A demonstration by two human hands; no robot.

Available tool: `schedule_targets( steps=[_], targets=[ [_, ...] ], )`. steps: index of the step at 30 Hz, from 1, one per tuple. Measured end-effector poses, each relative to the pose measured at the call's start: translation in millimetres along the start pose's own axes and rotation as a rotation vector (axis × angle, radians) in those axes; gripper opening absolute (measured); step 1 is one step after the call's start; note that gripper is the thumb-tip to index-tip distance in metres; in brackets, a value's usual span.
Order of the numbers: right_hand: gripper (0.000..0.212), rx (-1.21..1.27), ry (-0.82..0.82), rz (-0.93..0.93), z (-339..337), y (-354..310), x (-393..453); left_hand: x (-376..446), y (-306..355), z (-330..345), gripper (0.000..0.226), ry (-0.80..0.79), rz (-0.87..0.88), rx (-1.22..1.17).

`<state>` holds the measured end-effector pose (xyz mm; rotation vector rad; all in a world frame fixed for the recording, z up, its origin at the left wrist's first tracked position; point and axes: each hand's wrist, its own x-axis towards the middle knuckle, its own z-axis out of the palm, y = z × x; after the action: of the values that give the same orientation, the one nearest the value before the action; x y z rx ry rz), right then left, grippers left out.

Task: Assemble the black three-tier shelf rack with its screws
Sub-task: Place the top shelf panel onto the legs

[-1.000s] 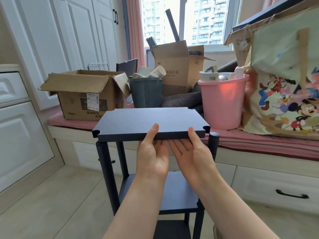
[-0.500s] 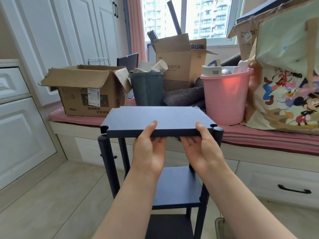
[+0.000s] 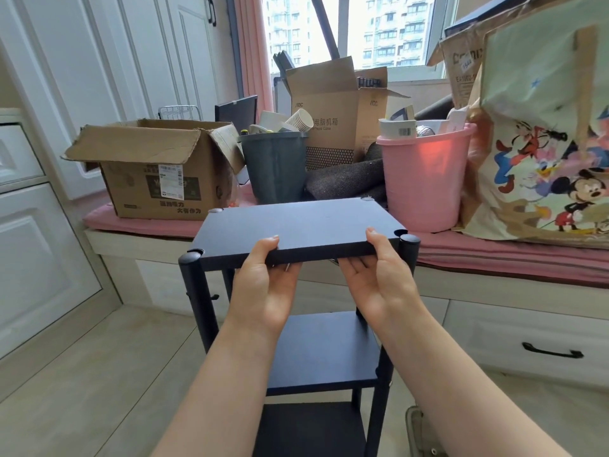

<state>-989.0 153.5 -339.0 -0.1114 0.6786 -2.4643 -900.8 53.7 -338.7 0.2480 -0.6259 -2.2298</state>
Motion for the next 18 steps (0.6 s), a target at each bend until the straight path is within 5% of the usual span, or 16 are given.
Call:
schedule_targets(
  steps=[18],
  targets=[
    [0.012,-0.084,0.035,0.007,-10.7,6.6,-4.0,-6.6,-5.1,-11.0,0.027,0.088,-0.027,0.041]
  ],
)
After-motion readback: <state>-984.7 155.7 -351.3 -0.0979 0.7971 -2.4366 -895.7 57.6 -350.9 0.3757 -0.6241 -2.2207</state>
